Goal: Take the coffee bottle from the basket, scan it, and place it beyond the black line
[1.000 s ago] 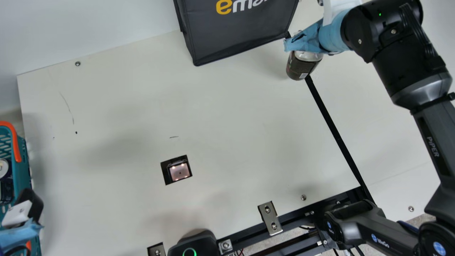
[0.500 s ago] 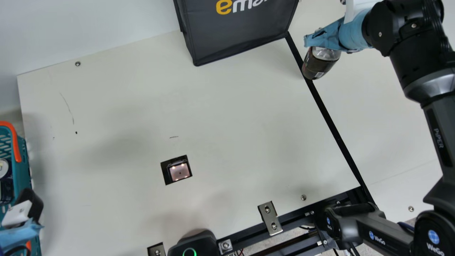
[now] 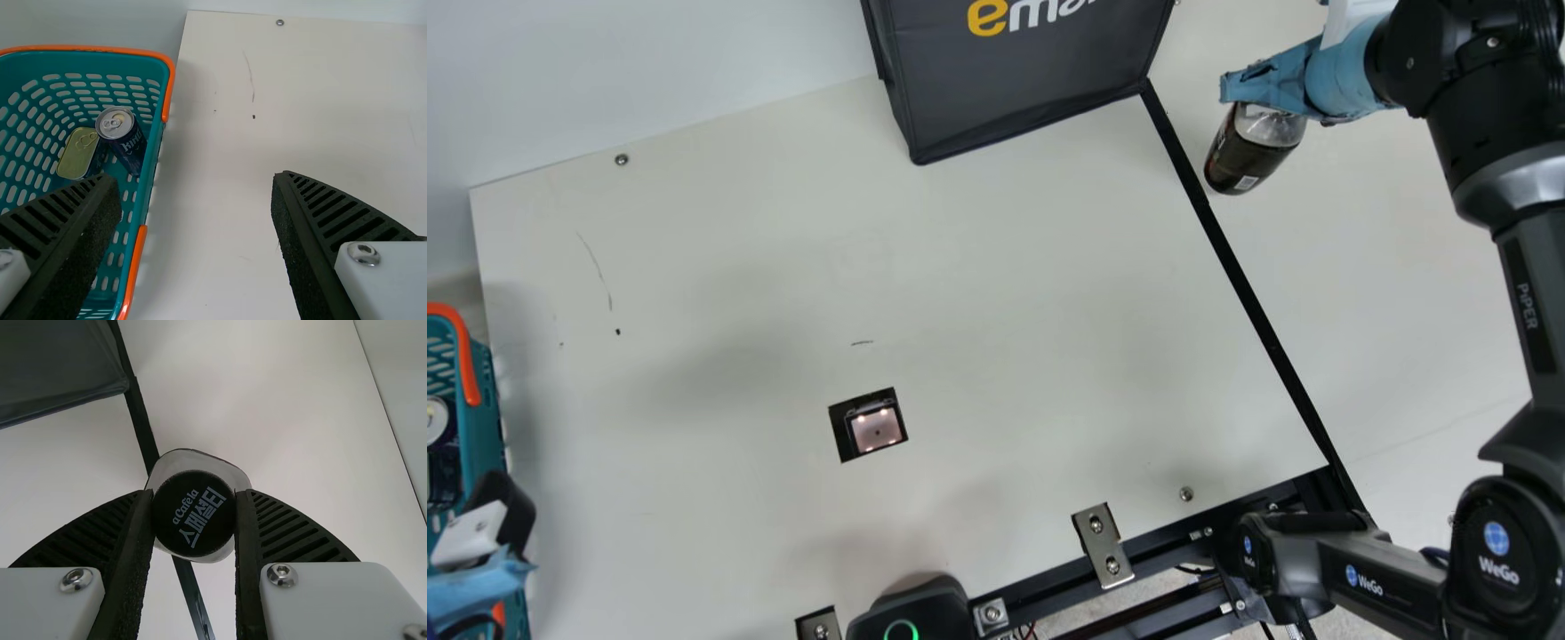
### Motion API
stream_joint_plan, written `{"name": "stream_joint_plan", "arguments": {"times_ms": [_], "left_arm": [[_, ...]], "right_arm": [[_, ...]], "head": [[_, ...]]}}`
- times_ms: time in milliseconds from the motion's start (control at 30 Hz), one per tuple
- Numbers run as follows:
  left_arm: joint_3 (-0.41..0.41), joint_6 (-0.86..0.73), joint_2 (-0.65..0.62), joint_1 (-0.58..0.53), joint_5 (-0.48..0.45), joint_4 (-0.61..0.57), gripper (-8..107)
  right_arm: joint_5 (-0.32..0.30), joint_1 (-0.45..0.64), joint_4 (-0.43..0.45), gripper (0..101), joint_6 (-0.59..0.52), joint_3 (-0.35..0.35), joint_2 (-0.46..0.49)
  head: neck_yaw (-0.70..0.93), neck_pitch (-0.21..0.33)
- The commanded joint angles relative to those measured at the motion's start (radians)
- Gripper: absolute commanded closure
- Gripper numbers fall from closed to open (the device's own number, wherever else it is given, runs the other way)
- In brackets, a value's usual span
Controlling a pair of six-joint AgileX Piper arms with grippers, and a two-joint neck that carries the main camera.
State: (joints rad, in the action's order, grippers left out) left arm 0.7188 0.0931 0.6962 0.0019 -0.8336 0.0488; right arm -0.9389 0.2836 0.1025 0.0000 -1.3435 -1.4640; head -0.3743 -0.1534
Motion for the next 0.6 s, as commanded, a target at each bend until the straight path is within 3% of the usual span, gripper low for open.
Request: {"name": "stream_joint_plan", "arguments": {"times_ms": [0,567], "left_arm": [[0.000,0.000,0.000,0.000,0.000,0.000,9],[0.000,0.000,0.000,0.000,0.000,0.000,9]], "right_arm": [[0.006,0.008,-0.004,101,-0.001,0.000,-0.006],[0.031,0.054,0.020,101,-0.002,-0.009,-0.053]], "head": [[-0.002,0.015],[-0.002,0.015]]}}
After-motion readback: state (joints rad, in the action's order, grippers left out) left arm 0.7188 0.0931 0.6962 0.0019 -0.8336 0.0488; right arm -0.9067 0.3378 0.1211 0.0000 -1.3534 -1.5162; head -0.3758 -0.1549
